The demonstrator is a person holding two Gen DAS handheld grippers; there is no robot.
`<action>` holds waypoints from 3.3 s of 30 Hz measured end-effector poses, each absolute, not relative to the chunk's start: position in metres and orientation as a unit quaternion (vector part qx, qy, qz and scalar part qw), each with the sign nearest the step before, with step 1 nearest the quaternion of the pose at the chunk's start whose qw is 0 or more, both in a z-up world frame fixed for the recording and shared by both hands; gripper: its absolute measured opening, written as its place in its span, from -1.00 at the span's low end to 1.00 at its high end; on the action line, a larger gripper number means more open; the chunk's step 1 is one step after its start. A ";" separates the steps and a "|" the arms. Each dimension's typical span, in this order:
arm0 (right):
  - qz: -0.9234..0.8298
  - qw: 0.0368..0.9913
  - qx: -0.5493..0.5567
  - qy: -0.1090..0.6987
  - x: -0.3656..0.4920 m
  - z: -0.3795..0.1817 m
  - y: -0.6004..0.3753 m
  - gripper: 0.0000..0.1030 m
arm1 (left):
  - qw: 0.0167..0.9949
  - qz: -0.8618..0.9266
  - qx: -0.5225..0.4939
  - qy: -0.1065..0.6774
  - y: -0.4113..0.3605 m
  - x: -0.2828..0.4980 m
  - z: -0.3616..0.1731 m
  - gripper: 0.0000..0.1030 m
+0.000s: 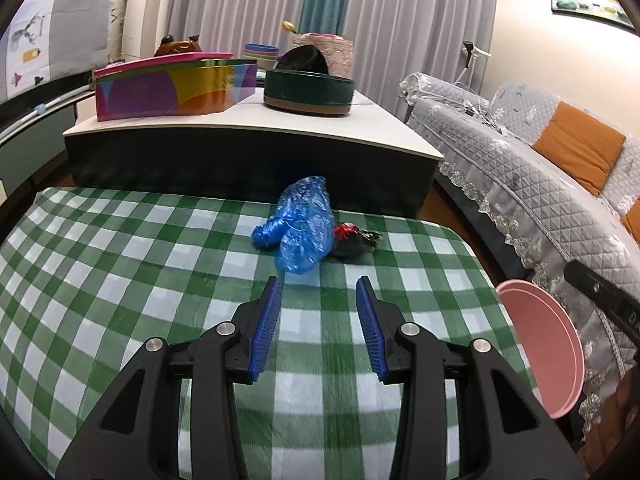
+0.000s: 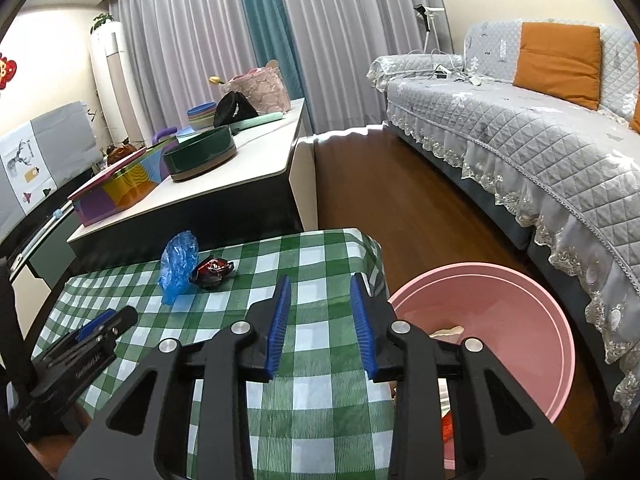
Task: Collect trash
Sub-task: 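Move both tools back over the table toward the blue bag and red-black wrapper, then grasp the red-black wrapper with the right tool while the left tool grasps the blue bag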
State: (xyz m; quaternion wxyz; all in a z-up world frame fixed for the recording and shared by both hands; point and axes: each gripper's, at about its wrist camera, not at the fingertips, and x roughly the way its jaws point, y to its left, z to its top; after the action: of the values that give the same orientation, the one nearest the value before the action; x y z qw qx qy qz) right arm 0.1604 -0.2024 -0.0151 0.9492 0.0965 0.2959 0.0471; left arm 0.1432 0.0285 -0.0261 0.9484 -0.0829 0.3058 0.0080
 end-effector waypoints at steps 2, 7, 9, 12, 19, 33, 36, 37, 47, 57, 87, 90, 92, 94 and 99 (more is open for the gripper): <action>0.048 0.948 0.100 0.300 0.165 -0.019 -0.203 -0.40 | 0.948 0.011 -0.088 0.306 0.032 0.149 -0.028 -0.26; 0.052 0.947 0.101 0.302 0.172 -0.024 -0.199 -0.40 | 0.948 0.011 -0.098 0.301 0.036 0.160 -0.030 -0.26; 0.056 0.946 0.099 0.303 0.175 -0.026 -0.197 -0.40 | 0.948 0.008 -0.098 0.302 0.036 0.165 -0.033 -0.26; 0.062 0.944 0.103 0.307 0.180 -0.030 -0.193 -0.40 | 0.948 0.006 -0.096 0.304 0.035 0.172 -0.035 -0.26; 0.078 0.939 0.103 0.317 0.192 -0.038 -0.180 -0.39 | 0.947 -0.004 -0.101 0.304 0.034 0.194 -0.036 -0.26; 0.128 0.920 0.108 0.354 0.232 -0.051 -0.140 -0.30 | 0.933 -0.005 -0.124 0.337 0.046 0.222 -0.053 -0.99; 0.147 0.914 0.108 0.364 0.249 -0.055 -0.122 -0.25 | 0.937 0.015 -0.127 0.325 0.054 0.217 -0.050 -0.99; 0.149 0.913 0.104 0.365 0.252 -0.056 -0.117 -0.22 | 0.938 0.020 -0.128 0.321 0.056 0.215 -0.048 -0.99; 0.165 0.903 0.070 0.389 0.285 -0.073 -0.075 -0.21 | 0.941 0.028 -0.136 0.310 0.069 0.207 -0.042 -1.00; 0.179 0.902 0.048 0.391 0.281 -0.065 -0.069 -1.00 | 0.940 0.026 -0.140 0.312 0.071 0.196 -0.035 -1.00; 0.142 0.887 0.045 0.436 0.313 -0.081 -0.059 0.25 | 0.940 0.041 -0.153 0.302 0.094 0.169 -0.028 -1.00; 0.130 0.887 0.039 0.441 0.317 -0.084 -0.057 0.01 | 0.939 0.042 -0.154 0.304 0.096 0.171 -0.031 -1.00; 0.134 0.889 0.044 0.435 0.315 -0.082 -0.058 -0.20 | 0.939 0.043 -0.156 0.305 0.097 0.171 -0.031 -1.00; 0.139 0.893 0.035 0.428 0.309 -0.078 -0.057 -0.49 | 0.939 0.042 -0.157 0.303 0.097 0.171 -0.029 -0.99; 0.145 0.896 0.038 0.418 0.295 -0.067 -0.064 -0.52 | 0.940 0.037 -0.156 0.299 0.092 0.166 -0.023 -1.00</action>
State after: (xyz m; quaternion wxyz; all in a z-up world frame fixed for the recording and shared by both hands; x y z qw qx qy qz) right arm 0.2951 -0.0638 -0.0670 0.8961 0.0379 0.4179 0.1449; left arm 0.1658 0.0924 -0.0233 0.9405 -0.1565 0.2995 0.0366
